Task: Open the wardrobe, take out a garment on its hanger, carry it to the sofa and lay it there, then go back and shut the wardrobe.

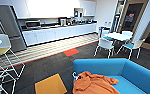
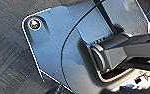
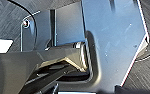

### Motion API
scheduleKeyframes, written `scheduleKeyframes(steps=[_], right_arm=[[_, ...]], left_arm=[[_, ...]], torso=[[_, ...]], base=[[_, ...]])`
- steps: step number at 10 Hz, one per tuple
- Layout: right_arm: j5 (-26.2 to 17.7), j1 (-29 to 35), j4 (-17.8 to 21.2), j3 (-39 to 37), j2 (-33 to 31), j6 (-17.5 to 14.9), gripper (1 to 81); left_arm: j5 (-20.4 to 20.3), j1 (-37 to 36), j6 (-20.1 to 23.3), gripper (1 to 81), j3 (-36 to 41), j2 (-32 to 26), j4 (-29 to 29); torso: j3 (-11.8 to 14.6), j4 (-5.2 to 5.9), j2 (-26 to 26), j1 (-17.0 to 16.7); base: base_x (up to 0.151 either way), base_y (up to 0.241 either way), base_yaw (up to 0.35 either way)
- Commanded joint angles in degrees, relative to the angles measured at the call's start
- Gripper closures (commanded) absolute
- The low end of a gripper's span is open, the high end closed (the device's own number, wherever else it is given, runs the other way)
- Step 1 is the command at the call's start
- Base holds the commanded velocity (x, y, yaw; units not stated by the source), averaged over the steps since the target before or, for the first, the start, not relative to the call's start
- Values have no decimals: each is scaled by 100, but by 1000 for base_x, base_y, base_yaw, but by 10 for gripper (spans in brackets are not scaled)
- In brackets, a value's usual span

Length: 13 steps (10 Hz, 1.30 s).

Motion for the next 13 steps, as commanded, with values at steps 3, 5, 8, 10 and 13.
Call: scheduleKeyframes(steps=[3, 5, 8, 10, 13], right_arm=[[-265, 135, -50, 16, 40, -10, 10], [-265, 135, -42, 33, 49, -10, 10], [-265, 135, -42, 16, 49, -10, 10], [-265, 135, -42, 7, 48, -10, 10], [-265, 136, -42, 7, 40, -19, 10]], left_arm=[[281, -162, 59, 10, -37, 9, 49], [281, -154, 86, 10, -37, 17, 49], [281, -162, 112, 10, -37, 17, 49], [281, -154, 121, 10, -37, 35, 49], [378, -154, 129, 10, -19, 26, 49]], torso=[[0, 0, 0, 1], [0, 0, 0, 1], [0, 0, 0, 1], [0, 0, 0, 1], [0, 0, 0, 1]], base=[[0, 0, 305], [0, 0, 305], [0, 0, 304], [0, 0, 305], [0, 0, 306]])
